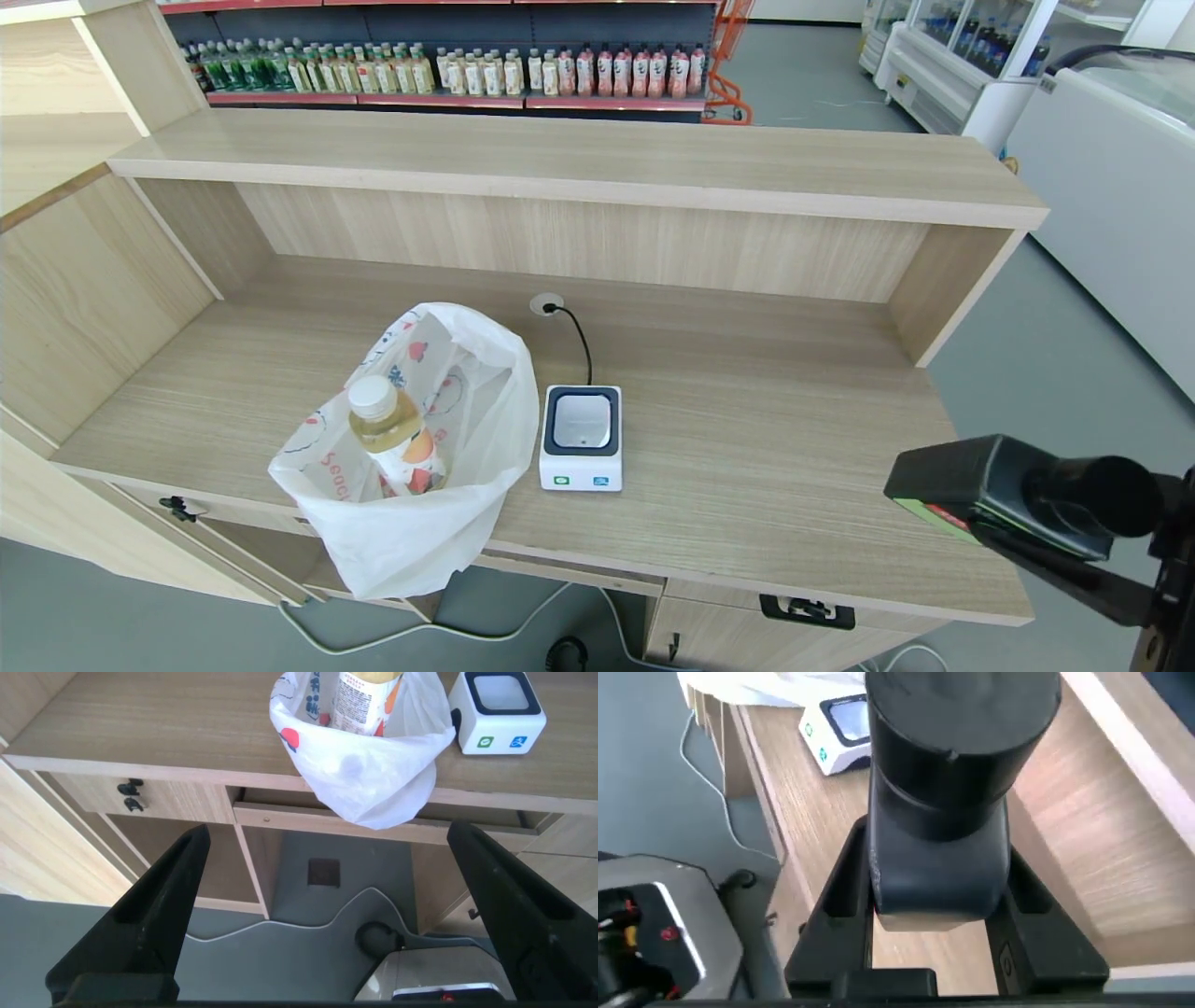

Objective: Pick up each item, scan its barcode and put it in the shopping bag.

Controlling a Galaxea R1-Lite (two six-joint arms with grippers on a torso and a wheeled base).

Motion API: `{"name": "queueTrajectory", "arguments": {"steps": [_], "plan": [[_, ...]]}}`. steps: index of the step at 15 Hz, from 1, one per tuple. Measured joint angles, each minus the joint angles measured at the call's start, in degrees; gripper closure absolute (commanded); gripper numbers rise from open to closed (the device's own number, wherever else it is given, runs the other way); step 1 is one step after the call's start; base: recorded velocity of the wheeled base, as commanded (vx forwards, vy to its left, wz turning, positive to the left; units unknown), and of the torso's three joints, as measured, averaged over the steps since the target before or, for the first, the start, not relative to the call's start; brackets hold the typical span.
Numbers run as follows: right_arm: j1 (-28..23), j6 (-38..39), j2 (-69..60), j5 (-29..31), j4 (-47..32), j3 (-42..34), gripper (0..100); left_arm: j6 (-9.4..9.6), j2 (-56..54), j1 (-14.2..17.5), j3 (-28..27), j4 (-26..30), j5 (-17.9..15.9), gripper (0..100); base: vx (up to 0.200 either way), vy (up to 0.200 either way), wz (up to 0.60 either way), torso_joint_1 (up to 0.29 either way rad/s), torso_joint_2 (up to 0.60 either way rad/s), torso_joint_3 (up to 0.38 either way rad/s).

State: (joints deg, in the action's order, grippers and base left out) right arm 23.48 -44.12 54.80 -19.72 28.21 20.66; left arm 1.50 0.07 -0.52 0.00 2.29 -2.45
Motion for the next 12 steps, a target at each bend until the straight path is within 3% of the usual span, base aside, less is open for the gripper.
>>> {"name": "queueTrajectory", "arguments": {"steps": [2, 4, 6, 10, 12], "plan": [[-0.7, 6.9, 1.3, 0.5, -0.2, 0.4, 100, 0.00, 0.0, 0.0, 0.0, 0.0, 0.0, 0, 0.000, 0.000, 0.00, 0.000, 0.00, 0.000], [-2.0, 19.7, 3.4, 1.2, 0.9, 2.6, 100, 0.00, 0.0, 0.0, 0.0, 0.0, 0.0, 0, 0.000, 0.000, 0.00, 0.000, 0.00, 0.000], [-2.2, 35.0, 5.4, 3.1, 1.4, 7.8, 100, -0.02, 0.0, 0.0, 0.0, 0.0, 0.0, 0, 0.000, 0.000, 0.00, 0.000, 0.00, 0.000], [-2.3, 52.4, 11.2, 4.8, -6.0, 21.1, 100, 0.00, 0.0, 0.0, 0.0, 0.0, 0.0, 0, 0.000, 0.000, 0.00, 0.000, 0.00, 0.000], [-0.5, 64.1, 14.1, 4.3, -7.1, 23.3, 100, 0.00, 0.0, 0.0, 0.0, 0.0, 0.0, 0, 0.000, 0.000, 0.00, 0.000, 0.00, 0.000]]}}
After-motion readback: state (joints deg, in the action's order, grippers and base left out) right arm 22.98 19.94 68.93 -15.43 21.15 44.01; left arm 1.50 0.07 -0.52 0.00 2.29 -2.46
